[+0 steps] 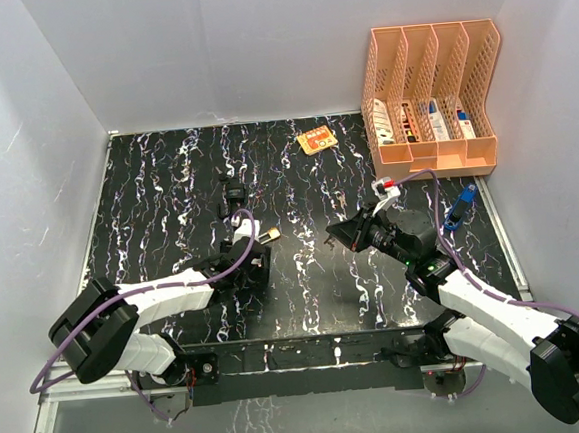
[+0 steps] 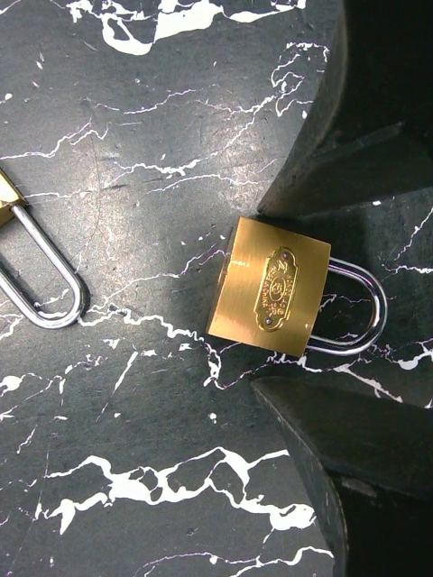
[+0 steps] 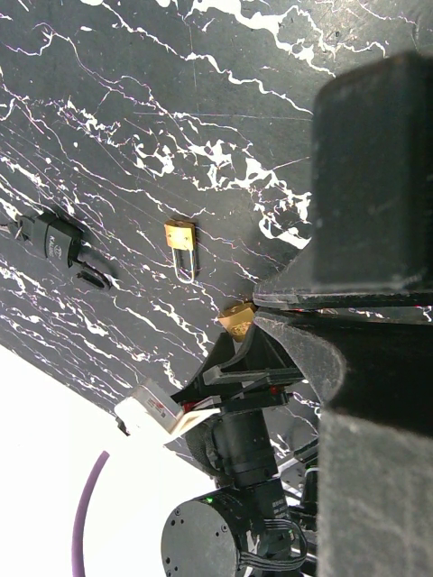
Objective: Unlock with the key
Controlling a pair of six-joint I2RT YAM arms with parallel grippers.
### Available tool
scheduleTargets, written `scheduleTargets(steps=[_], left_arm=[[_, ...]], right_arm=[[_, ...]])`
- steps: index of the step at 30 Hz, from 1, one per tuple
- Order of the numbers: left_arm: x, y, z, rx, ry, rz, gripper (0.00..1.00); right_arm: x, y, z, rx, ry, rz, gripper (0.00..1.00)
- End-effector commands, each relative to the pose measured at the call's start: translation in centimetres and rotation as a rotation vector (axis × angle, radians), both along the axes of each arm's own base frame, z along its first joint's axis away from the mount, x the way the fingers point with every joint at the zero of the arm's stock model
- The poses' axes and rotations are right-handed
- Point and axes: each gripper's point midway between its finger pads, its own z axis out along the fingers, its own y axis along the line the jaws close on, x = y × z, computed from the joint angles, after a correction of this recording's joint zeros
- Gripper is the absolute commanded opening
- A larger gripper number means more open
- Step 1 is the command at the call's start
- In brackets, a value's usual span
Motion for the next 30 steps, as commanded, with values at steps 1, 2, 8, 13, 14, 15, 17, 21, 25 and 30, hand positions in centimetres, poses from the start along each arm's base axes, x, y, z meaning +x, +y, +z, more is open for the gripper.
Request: scheduleTargets(steps=[1, 2, 8, 13, 14, 15, 17, 21, 25, 30], left_arm=[[-0.5, -0.3, -0.3, -0.007, 0.024, -0.02, 0.64], [-0.6, -0.4, -0.3, -0.01, 0.026, -0.024, 0.61], [-1.0, -0.7, -1.1, -0.006, 0.058, -0.048, 0.25], [-0.3, -1.5, -0.1, -0.032, 0.024, -0.074, 0.0], [0.0, -1.9, 0.4, -0.046, 0.007, -0.086, 0.0], [0.4, -2.4, 1.2, -0.064, -0.019, -0.099, 0.0], [1.2, -3.5, 3.3, -0.113, -0.083, -0.134, 0.0], [2.6, -5.7, 8.0, -0.232, -0.236, -0.2, 0.0], [3.3, -7.8, 12.3, -0.345, -0.402, -0.285, 0.0], [2.5, -10.1, 15.8, -0.447, -0.621, -0.439, 0.0]], right_arm=[[0.6, 0.0, 3.2, 0.041, -0.082, -0.015, 0.0], [0.6, 0.0, 3.2, 0.041, -0.081, -0.015, 0.0], [0.6, 0.0, 3.2, 0.04, -0.08, -0.015, 0.0], [0.7, 0.0, 3.0, 0.037, -0.074, -0.016, 0.0], [0.7, 0.0, 2.8, 0.036, -0.069, -0.018, 0.0], [0.8, 0.0, 2.7, 0.035, -0.064, -0.02, 0.0], [0.9, 0.0, 2.6, 0.037, -0.058, -0.025, 0.0], [1.1, -0.1, 2.4, 0.043, -0.04, -0.04, 0.0], [1.3, -0.2, 2.3, 0.06, -0.021, -0.061, 0.0], [1.4, -0.3, 2.5, 0.1, -0.011, -0.078, 0.0]])
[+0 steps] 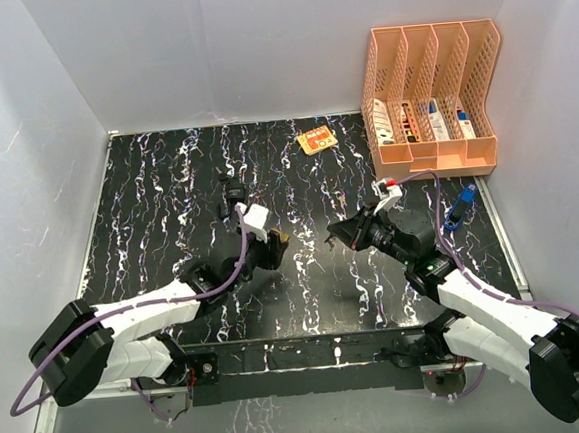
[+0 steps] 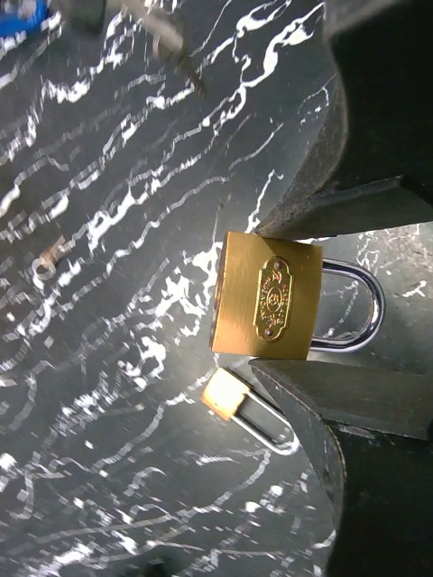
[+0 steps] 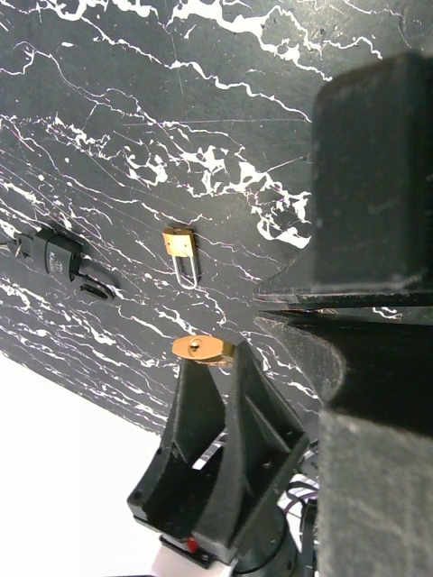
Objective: Unlock with the key
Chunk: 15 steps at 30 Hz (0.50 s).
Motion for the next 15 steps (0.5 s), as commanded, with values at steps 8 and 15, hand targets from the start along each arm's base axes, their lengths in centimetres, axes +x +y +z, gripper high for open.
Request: scheduleTargets(steps=[8, 15], left_arm=[[-1.8, -4.3, 6.5, -0.165, -0.477, -0.281, 0.0], [-2.7, -5.9, 6.9, -0.161, -0.565, -0.36, 0.0]], right_arm=[[0.9, 0.0, 3.9, 0.124, -0.083, -0.043, 0.0], [0.8, 1.0, 3.7, 0.109, -0.072, -0.013, 0.0]])
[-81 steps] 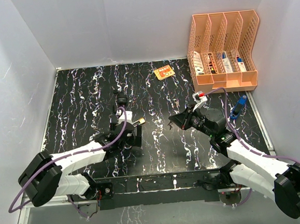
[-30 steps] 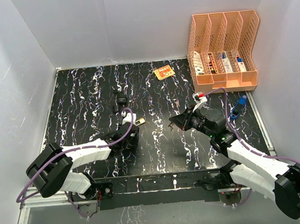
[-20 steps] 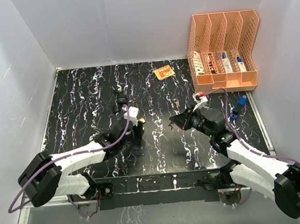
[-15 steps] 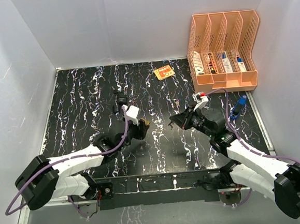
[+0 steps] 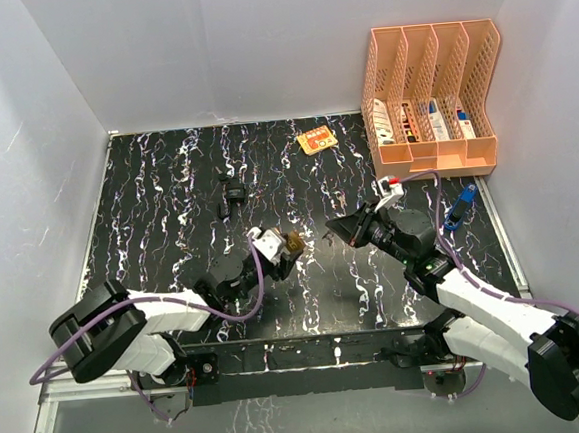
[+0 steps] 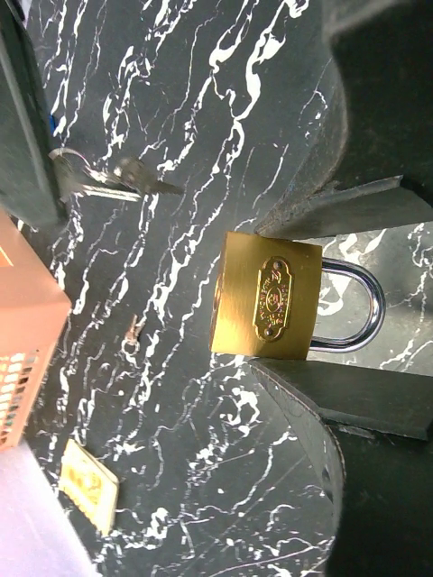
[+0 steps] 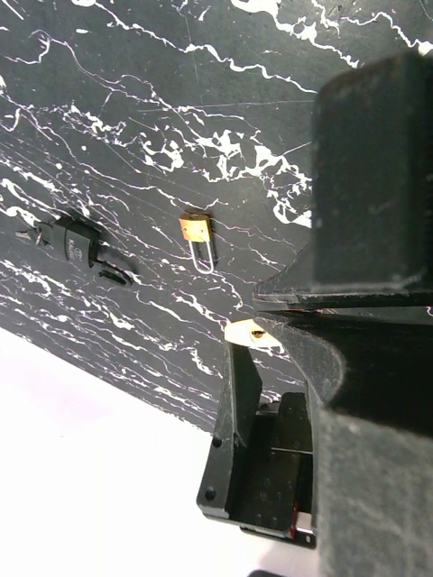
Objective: Unlock with the key
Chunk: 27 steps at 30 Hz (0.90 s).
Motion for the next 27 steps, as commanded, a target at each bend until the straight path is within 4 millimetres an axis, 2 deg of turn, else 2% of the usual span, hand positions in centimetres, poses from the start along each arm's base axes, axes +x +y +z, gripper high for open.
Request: scheduleTargets(steps=[1, 4, 11, 27], left_arm=[[-0.6, -1.9, 5.7, -0.126, -0.197, -0.079, 0.0], [-0.6, -2.6, 4.8, -0.099, -0.196, -0.095, 0.0], [-0.9, -3.5, 4.6, -0.09, -0.209, -0.121, 0.0], [-1.8, -4.2, 5.5, -0.101, -0.27, -0.145, 0.0]], right_arm=[[0.4, 0.9, 2.3, 0.036, -0.069, 0.011, 0.0], [0.2, 1.2, 2.3, 0.029, -0.075, 0.015, 0.0], [0.1, 1.7, 2.4, 0.021, -0.082, 0.015, 0.0], [0.0, 2.3, 2.2, 0.027, -0.077, 0.012, 0.0]])
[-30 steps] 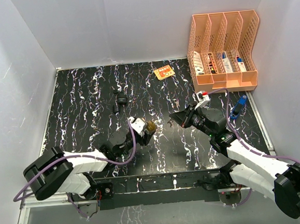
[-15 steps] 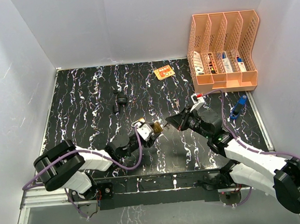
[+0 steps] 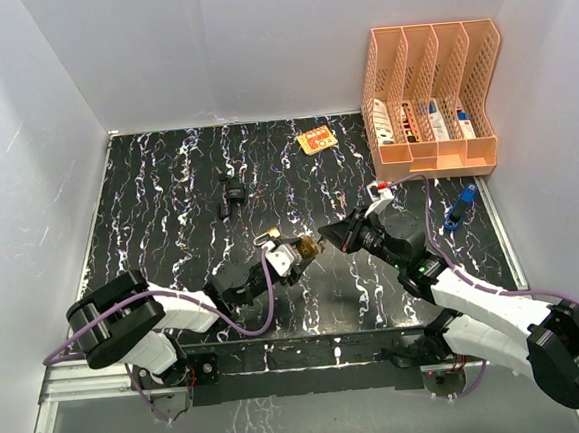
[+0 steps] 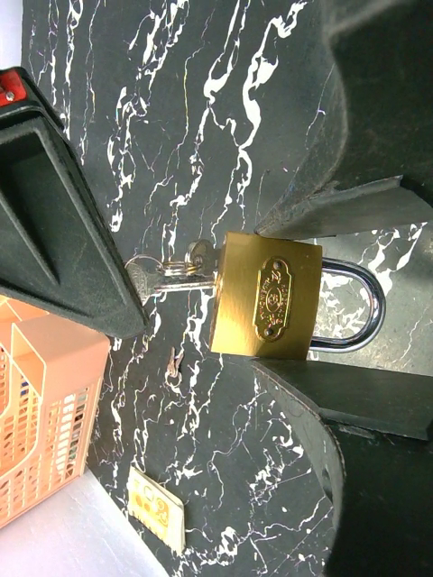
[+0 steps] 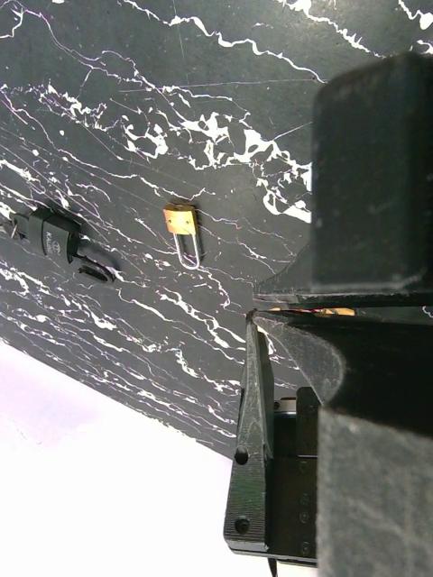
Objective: Unlock with the key
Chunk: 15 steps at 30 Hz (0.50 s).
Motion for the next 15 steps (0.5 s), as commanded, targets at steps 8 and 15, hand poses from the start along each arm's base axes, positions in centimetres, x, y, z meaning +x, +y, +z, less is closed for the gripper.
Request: scheduleTargets(steps=[8, 15], left_arm=[[-0.04, -1.54, 4.87, -0.119, -0.109, -0.03, 0.0], [0.1, -1.62, 5.14, -0.129, -0.114, -0.024, 0.0]], right_arm=[[0.64, 0.64, 3.67, 0.064, -0.097, -0.006, 0.0], [0.55, 0.87, 3.61, 0.065, -0.093, 0.002, 0.0]])
